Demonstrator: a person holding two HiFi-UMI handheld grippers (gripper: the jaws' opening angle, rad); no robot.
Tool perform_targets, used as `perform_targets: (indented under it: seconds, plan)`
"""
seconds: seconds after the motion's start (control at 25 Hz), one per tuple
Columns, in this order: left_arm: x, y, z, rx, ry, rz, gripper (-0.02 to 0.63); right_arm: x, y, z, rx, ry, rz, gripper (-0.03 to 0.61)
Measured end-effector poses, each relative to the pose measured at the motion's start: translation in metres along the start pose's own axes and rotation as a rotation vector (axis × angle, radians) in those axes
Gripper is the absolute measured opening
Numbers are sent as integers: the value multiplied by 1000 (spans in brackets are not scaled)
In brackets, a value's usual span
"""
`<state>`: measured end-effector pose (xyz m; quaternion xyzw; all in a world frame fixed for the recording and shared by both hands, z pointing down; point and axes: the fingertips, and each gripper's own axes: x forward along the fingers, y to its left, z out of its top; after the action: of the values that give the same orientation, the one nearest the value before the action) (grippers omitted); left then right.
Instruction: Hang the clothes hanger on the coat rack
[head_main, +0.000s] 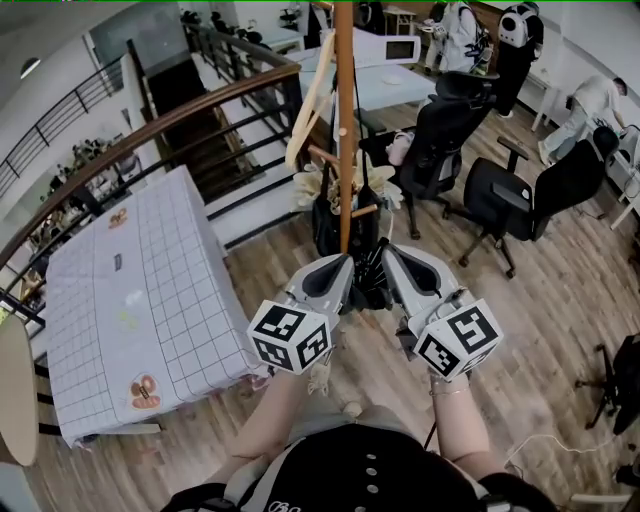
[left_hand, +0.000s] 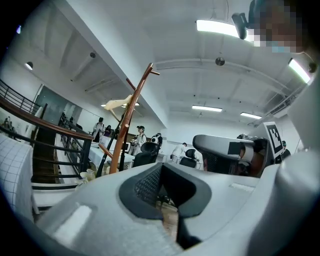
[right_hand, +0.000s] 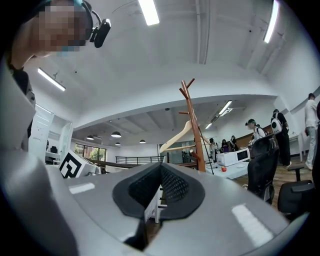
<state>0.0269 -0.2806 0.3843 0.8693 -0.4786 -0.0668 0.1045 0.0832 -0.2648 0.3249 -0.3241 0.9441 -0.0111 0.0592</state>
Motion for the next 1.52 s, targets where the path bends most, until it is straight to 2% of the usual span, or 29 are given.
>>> perform_targets:
  seconds: [0.24, 0.48, 0.68, 0.88, 1.52]
  plan:
    - [2, -30, -1, -12, 2, -30, -2, -8, 9, 0, 39, -25, 11, -2]
    - [-15, -21, 11, -24, -21, -32, -2, -1, 22, -4, 45, -13, -1, 0]
    - [-21, -23, 12, -25, 2, -57, -2, -1, 27, -4, 42, -10, -21, 0]
    - [-29, -21, 13, -45, 9, -79, -2, 2, 32, -2, 80, -33, -60, 0]
    - [-29, -27, 17, -26, 15, -141, -3, 0, 47, -14, 10, 23, -105, -2]
